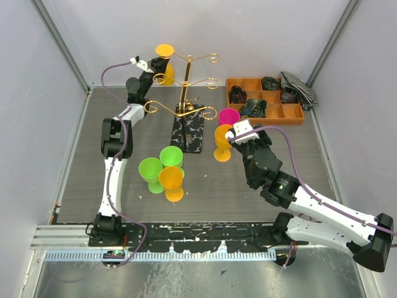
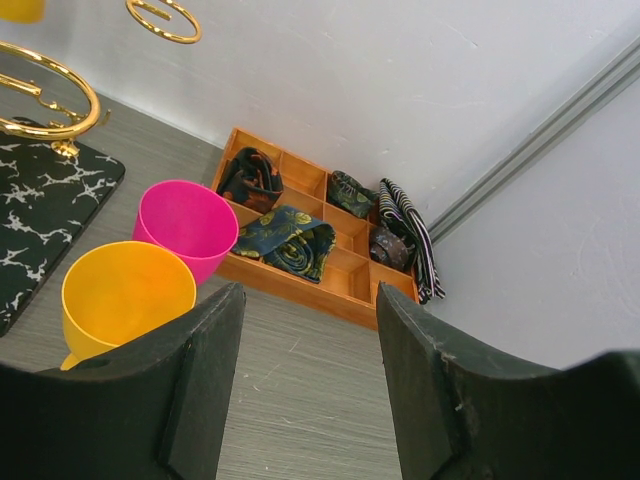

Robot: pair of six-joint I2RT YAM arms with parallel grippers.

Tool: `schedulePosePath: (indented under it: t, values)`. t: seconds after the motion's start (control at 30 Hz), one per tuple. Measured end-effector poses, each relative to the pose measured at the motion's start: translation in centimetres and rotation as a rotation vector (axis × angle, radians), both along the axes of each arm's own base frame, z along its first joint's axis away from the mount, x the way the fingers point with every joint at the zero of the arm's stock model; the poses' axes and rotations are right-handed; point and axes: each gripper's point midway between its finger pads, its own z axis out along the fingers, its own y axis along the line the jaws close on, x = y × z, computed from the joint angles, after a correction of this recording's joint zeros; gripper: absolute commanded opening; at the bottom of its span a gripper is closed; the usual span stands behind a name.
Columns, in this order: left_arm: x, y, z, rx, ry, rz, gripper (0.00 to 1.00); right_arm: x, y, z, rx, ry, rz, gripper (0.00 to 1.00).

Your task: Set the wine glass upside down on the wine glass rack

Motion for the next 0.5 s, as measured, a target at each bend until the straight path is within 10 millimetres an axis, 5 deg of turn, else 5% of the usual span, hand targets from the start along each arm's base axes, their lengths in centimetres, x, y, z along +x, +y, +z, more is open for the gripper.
schedulePosePath:
  t: [0.5]
  values:
    - [-2.3, 1.9, 0.3, -0.056, -0.038, 0.025, 0.08, 0.0, 0.0, -0.2, 0.001, 0.005, 0.000, 0.61]
